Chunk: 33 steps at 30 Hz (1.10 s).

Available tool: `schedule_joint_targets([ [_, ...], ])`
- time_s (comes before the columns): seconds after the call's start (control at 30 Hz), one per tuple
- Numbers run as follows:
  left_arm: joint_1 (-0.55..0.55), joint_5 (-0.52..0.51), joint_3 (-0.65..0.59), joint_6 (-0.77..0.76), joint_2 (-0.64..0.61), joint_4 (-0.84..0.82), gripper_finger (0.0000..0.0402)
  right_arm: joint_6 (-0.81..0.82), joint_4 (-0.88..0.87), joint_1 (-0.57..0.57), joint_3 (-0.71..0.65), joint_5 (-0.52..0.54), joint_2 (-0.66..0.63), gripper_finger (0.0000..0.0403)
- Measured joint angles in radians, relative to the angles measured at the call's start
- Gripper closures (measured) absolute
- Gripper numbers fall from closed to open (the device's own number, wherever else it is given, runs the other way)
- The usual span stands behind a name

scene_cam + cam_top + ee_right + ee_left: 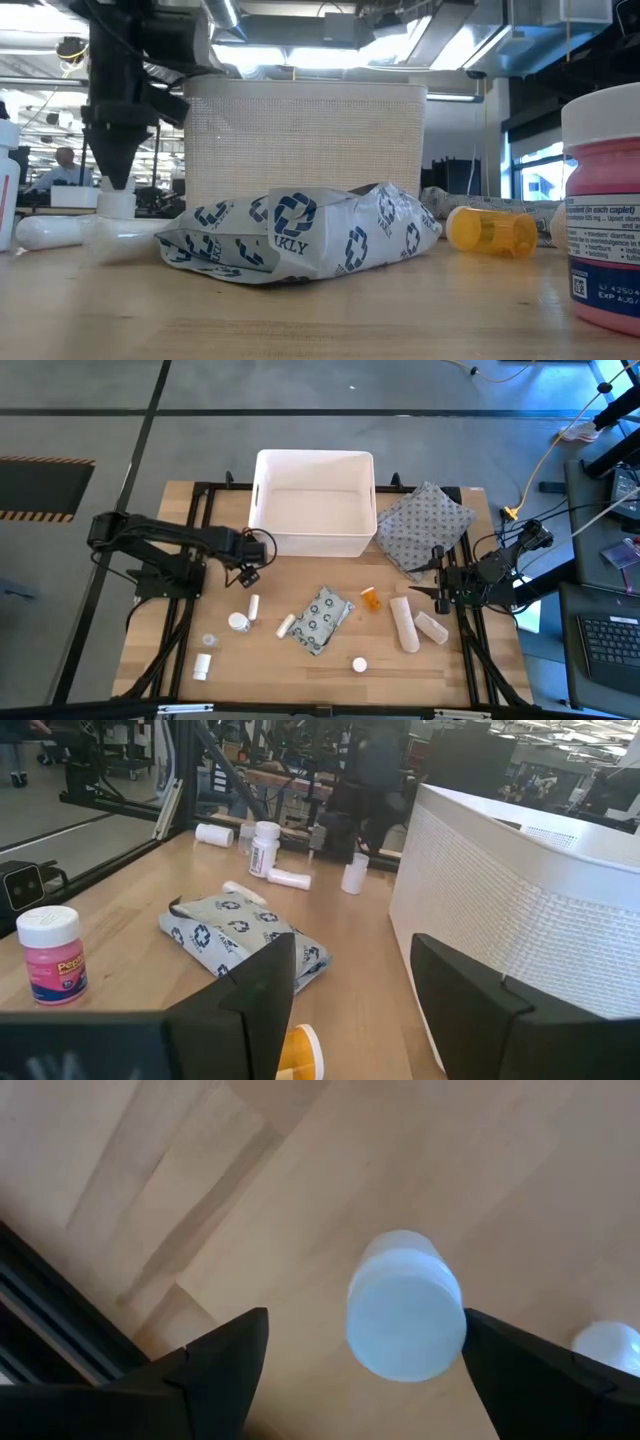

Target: Pick & place medical supplies in basket/bin

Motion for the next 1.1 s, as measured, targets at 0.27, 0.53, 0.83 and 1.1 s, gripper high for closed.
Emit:
schedule_joint_targets([
  [0.27,0.043,0.069,0.0,0.073,0.013,0.075,0.0094,0.0,0.0,0.0,0.0,0.0,0.0,0.0201],
  [0.53,0.044,0.075,0.0,0.074,0.013,0.057,0.0147,0.0,0.0,0.0,0.0,0.0,0.0,0.0201],
  [0.83,0.043,0.111,0.0,0.072,0.013,0.057,0.019,0.0,-0.001,0.0,0.0,0.0,0.0,0.0201],
  [1.1,0.043,0.112,0.0,0.074,0.013,0.056,0.0234,0.0,-0.001,0.0,0.0,0.0,0.0,0.0201],
])
